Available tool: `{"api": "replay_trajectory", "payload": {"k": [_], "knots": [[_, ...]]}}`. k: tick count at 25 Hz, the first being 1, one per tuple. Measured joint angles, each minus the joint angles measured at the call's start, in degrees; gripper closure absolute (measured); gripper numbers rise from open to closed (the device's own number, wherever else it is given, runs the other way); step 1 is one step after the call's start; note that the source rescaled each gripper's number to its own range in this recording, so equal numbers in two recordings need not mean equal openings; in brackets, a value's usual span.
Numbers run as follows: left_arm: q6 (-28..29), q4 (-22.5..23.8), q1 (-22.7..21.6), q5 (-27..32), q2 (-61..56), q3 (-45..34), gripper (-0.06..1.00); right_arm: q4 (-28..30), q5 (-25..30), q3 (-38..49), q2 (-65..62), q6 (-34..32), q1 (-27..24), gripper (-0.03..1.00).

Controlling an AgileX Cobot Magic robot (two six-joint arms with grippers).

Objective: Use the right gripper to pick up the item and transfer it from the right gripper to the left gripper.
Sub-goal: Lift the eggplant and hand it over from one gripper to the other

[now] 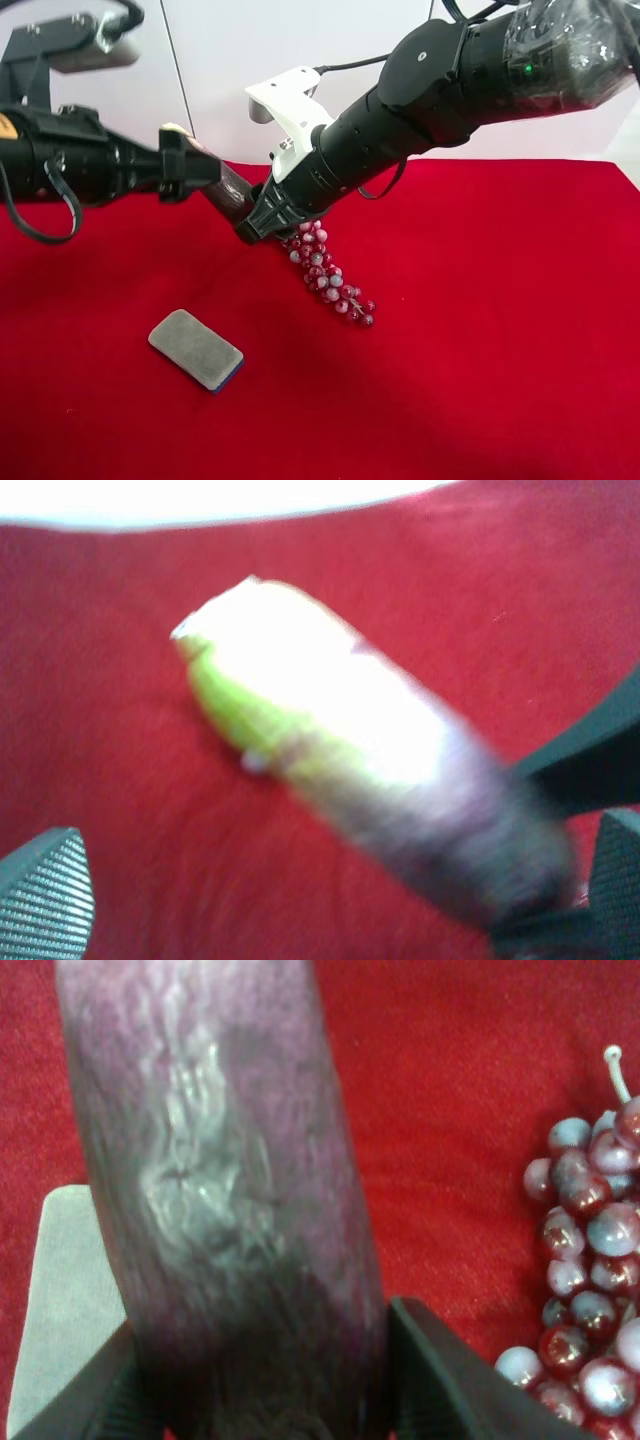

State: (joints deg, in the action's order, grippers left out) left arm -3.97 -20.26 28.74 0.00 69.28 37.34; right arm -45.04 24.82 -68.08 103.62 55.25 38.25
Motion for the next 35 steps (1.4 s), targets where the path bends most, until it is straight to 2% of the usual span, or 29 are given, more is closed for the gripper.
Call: {"api": "replay_trajectory", "payload": {"k": [13, 18, 26, 35], "knots": [[0.22, -0.05, 0.12, -0.3, 0.0, 1.89, -0.06, -1.81, -0.92, 0.0, 0.0, 1.24, 1.19, 0.95], [0.22, -0.05, 0.12, 0.0, 0.14, 1.89, -0.06, -4.61, -1.73, 0.0, 0.0, 2.68, 2.46, 0.95], [0.22, -0.05, 0.12, 0.0, 3.97, 1.93, -0.06, -5.73, -2.55, 0.0, 0.0, 3.02, 2.46, 0.95], [0.22, -0.1, 0.12, -3.85, 8.12, 1.93, -0.06, -10.73, -2.14, 0.0, 0.0, 7.0, 2.5, 0.95]]}}
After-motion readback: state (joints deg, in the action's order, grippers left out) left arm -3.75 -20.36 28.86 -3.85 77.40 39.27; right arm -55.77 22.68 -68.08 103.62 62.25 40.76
